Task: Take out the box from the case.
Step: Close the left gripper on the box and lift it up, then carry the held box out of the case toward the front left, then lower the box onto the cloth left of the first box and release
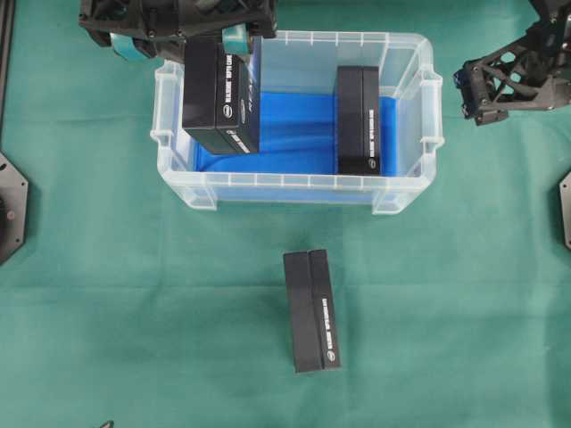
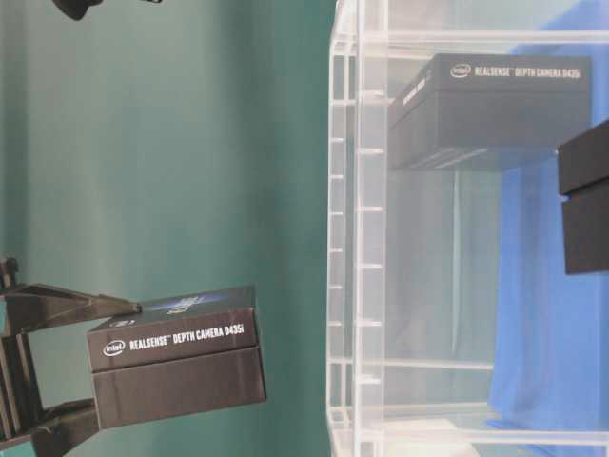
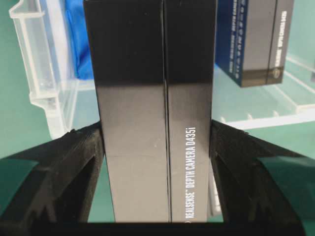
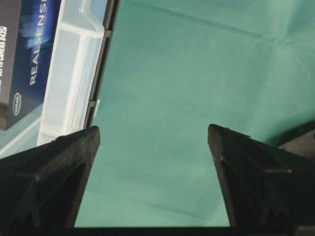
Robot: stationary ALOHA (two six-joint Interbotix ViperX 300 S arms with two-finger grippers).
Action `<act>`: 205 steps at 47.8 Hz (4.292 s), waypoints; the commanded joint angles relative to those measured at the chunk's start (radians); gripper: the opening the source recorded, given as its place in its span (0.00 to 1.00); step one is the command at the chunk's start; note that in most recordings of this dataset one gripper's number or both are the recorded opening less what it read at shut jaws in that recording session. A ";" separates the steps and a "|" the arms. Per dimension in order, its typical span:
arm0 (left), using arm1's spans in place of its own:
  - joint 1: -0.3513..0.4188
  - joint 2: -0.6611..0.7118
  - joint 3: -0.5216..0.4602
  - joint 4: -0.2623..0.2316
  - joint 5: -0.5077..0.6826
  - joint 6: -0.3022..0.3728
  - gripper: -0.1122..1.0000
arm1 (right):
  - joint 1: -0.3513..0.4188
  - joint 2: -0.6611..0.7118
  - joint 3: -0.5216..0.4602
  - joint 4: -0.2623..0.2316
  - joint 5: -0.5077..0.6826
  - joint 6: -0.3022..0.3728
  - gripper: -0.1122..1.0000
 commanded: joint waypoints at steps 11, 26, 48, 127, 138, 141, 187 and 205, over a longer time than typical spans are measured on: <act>-0.002 -0.035 -0.021 0.003 -0.003 0.002 0.65 | 0.000 -0.012 -0.009 0.002 0.000 0.000 0.88; -0.002 -0.035 -0.023 0.003 -0.003 0.002 0.65 | 0.000 -0.015 -0.009 0.006 0.000 -0.002 0.88; -0.026 -0.037 -0.021 0.003 -0.003 0.000 0.65 | 0.002 -0.015 -0.009 0.009 0.000 -0.002 0.88; -0.589 -0.058 0.038 0.011 0.020 -0.601 0.65 | 0.021 -0.015 -0.008 0.012 0.011 -0.003 0.88; -0.589 -0.074 0.092 0.012 0.017 -0.597 0.65 | 0.023 -0.015 -0.006 0.012 0.011 -0.003 0.88; -0.589 -0.080 0.120 0.014 0.009 -0.597 0.65 | 0.023 -0.015 -0.008 0.012 0.011 -0.005 0.88; -0.620 -0.121 0.707 0.018 -0.512 -0.603 0.65 | 0.023 -0.015 -0.006 0.012 0.011 0.006 0.88; -0.615 -0.063 0.775 0.018 -0.673 -0.601 0.65 | 0.023 -0.015 -0.006 0.015 0.011 0.008 0.88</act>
